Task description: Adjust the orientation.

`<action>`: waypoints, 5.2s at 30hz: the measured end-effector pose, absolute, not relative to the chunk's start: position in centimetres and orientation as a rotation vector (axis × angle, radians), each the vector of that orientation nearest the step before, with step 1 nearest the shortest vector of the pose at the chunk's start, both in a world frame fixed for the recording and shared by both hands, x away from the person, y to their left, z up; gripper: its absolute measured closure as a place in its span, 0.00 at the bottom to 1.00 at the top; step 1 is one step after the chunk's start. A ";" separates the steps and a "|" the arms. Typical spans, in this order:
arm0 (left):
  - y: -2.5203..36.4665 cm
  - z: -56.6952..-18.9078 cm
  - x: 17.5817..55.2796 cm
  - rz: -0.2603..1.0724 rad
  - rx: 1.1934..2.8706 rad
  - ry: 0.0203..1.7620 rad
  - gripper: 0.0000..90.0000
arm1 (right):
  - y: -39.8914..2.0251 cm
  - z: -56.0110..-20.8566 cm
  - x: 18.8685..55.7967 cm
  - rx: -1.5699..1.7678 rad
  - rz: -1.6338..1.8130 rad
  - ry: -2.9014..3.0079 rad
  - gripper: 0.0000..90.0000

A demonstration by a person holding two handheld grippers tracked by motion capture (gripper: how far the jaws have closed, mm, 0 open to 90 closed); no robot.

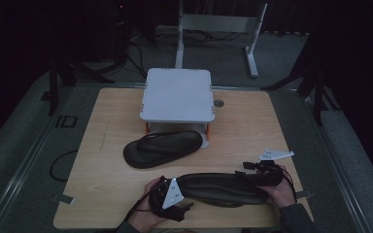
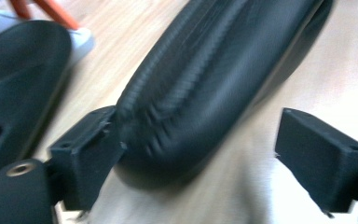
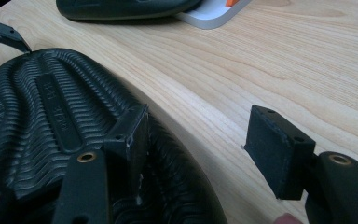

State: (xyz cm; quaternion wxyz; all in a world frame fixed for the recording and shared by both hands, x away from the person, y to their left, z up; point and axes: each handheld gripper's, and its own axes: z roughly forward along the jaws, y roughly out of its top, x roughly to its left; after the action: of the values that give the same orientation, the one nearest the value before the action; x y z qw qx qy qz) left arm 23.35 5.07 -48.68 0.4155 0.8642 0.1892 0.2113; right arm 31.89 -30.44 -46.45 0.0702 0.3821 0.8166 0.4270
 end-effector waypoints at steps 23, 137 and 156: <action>5.0 -48.3 26.8 0.477 2.112 0.634 0.70 | -35.1 -43.0 29.9 1.400 1.314 1.767 0.47; 5.8 -47.3 31.8 0.346 2.149 0.775 0.34 | -26.6 -46.7 32.0 1.235 1.253 2.189 0.46; 11.2 -47.5 24.9 0.397 2.077 0.878 0.35 | -26.6 -46.7 32.1 1.238 1.254 2.195 0.46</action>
State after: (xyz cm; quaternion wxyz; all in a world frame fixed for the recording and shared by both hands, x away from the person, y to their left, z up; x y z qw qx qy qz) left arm 24.90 11.18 -47.53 0.4133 0.8260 0.3492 0.1580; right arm 32.07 -26.63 -46.67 0.1626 0.4340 0.7694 0.4395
